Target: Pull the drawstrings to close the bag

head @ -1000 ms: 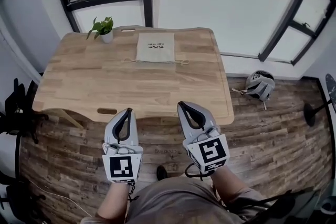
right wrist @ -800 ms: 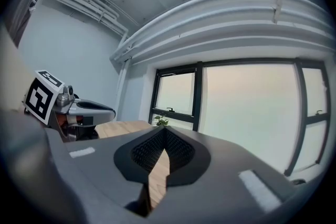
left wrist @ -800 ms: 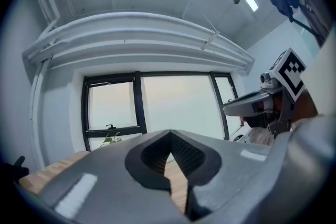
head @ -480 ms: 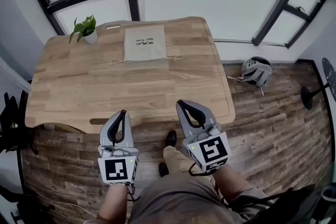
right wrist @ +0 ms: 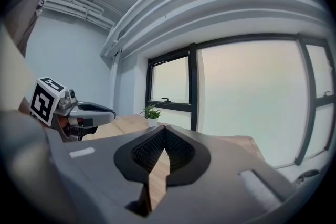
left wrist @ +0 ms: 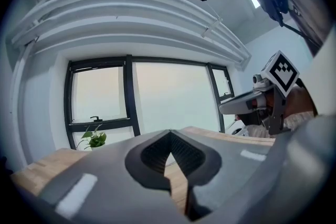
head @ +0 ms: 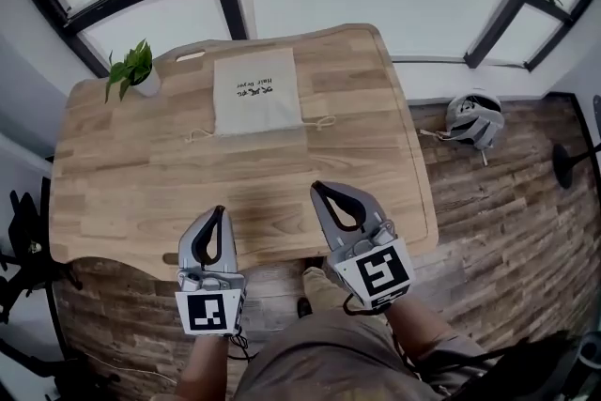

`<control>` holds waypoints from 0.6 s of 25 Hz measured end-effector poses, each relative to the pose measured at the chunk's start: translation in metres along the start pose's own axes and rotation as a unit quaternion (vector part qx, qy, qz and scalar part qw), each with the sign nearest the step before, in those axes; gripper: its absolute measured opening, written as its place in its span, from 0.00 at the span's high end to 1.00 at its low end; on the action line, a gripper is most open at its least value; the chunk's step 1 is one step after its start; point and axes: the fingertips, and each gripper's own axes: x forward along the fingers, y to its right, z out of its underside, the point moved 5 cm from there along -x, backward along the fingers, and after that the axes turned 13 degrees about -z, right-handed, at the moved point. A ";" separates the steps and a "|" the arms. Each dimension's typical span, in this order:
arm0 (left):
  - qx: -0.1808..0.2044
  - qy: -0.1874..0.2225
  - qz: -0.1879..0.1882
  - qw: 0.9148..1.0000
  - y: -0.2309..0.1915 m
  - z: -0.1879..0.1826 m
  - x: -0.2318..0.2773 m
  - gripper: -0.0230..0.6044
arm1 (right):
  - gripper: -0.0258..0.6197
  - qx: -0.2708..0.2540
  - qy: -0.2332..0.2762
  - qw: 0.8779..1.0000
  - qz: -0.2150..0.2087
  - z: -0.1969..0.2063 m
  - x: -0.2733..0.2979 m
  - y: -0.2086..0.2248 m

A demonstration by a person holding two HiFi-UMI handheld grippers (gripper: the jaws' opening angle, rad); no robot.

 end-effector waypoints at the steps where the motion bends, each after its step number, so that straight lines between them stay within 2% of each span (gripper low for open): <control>1: 0.002 -0.004 0.003 1.000 0.000 0.001 0.010 0.96 | 0.91 0.002 -0.001 1.000 0.001 -0.001 0.007 0.009; 8: 0.017 -0.007 -0.003 1.000 -0.012 -0.009 0.071 0.96 | 0.91 0.006 0.005 1.000 -0.003 -0.016 0.048 0.065; 15: 0.025 0.008 -0.020 0.999 -0.031 -0.025 0.108 0.96 | 0.91 -0.014 0.008 1.000 -0.013 -0.030 0.077 0.094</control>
